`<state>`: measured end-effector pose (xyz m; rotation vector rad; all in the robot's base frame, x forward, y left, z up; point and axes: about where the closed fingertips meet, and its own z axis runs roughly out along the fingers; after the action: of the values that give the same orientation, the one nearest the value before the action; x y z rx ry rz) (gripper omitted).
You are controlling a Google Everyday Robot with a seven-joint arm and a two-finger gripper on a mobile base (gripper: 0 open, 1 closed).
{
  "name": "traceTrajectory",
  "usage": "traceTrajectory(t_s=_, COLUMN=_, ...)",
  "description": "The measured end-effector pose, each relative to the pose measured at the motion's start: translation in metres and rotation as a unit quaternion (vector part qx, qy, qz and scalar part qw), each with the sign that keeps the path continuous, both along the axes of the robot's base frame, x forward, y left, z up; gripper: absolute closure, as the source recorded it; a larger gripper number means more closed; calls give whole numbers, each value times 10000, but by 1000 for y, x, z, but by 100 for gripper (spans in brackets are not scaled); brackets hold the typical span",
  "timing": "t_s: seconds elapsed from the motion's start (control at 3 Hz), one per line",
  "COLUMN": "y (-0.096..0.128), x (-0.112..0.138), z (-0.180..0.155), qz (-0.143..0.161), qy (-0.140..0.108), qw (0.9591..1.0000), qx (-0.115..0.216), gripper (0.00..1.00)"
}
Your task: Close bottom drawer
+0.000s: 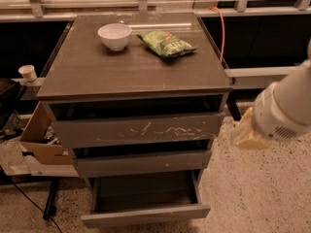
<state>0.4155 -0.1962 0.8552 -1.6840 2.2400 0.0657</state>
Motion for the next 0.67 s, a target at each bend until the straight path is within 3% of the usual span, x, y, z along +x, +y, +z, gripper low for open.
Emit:
traceTrajectory(t_s=0.33, y=8, x=-14, z=-57, qz=10, qy=255, qw=9995, qx=166, gripper=100)
traceTrajectory(t_s=0.67, y=8, x=-14, z=-57, qz=10, qy=255, qw=9995, qx=166, gripper=100)
